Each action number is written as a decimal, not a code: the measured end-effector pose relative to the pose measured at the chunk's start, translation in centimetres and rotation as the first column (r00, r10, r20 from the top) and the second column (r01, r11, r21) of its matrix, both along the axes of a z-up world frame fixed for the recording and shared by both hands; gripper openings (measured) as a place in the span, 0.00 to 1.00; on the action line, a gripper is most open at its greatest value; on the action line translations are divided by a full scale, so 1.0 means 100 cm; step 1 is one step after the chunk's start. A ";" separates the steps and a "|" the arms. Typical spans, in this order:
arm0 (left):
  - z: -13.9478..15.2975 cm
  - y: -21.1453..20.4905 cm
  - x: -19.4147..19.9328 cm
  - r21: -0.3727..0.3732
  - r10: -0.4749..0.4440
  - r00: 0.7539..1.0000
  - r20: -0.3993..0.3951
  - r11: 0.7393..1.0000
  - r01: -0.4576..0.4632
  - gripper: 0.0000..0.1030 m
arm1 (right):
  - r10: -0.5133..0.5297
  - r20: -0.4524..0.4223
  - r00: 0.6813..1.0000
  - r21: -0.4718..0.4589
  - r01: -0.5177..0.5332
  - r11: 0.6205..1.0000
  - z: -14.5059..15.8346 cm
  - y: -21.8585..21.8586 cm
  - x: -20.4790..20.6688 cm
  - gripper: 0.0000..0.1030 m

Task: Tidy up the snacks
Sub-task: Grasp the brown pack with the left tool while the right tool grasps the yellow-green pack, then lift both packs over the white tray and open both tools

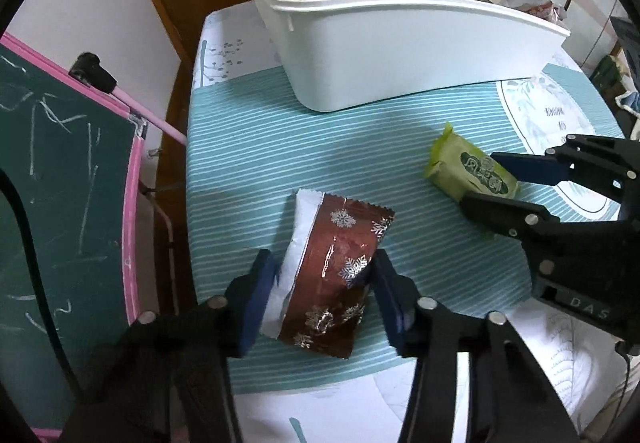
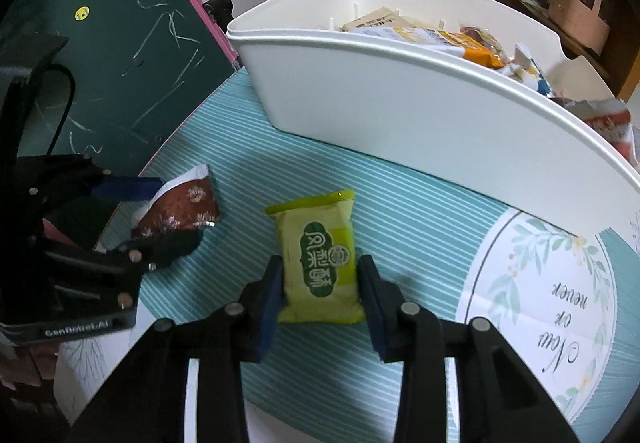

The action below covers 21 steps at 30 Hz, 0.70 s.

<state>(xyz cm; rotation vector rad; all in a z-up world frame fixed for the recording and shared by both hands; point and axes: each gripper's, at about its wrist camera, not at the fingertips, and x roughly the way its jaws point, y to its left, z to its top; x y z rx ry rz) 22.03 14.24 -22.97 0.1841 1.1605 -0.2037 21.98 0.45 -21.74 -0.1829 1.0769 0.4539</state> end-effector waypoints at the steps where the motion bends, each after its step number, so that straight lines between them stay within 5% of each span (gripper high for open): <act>1: 0.001 -0.003 -0.002 0.012 0.003 1.000 0.004 1.000 -0.003 0.37 | 0.000 -0.001 1.000 0.001 0.000 1.000 0.000 0.000 -0.001 0.36; 12: 0.039 -0.049 -0.031 0.001 -0.065 0.998 0.019 0.998 0.065 0.35 | -0.055 -0.019 0.998 0.052 0.056 0.997 0.013 -0.038 -0.024 0.36; 21: 0.106 -0.093 -0.037 -0.046 -0.089 0.988 0.124 0.994 0.096 0.35 | -0.079 0.113 0.990 0.121 0.066 0.991 0.084 -0.088 -0.046 0.36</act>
